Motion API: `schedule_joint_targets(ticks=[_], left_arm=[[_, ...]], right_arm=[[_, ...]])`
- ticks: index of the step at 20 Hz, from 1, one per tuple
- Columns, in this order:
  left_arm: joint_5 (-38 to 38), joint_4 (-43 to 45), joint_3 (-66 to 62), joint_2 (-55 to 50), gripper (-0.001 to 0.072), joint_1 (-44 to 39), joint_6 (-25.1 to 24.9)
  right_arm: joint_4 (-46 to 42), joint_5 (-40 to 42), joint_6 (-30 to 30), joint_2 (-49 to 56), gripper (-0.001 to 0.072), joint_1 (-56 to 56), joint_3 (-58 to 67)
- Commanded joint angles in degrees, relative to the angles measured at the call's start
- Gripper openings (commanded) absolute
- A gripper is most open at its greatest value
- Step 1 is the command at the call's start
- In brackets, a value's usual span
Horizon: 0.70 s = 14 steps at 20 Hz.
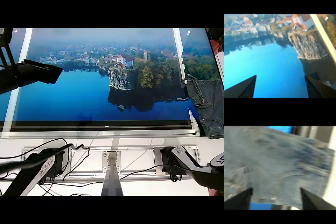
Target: Fold the clothes and pants, and hang the long-sleeved shirts on hangers.
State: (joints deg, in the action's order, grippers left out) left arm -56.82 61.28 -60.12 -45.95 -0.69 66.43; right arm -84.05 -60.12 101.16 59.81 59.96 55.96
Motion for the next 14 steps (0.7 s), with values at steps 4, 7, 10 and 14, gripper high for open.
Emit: schedule_joint_targets(ticks=[4, 7, 10, 14], left_arm=[[0.04, 0.02, -0.07, 0.04, 0.0695, 0.04, 0.0], [0.04, 0.02, -0.07, 0.04, 0.0695, 0.04, 0.0], [0.02, 0.02, -0.07, 0.04, 0.0695, 0.04, 0.02], [0.04, 0.02, -0.07, 0.04, 0.0695, 0.04, 0.02]], right_arm=[[1.46, 8.76, -10.23, 1.29, 0.0286, -33.14, 0.0], [1.05, 9.84, -18.1, 1.25, 0.0251, -52.89, 0.0], [-2.89, 9.86, -21.38, 1.25, 0.0147, -66.95, 0.0], [-4.83, 10.08, -21.14, 1.25, 0.0039, -73.66, 0.0]])
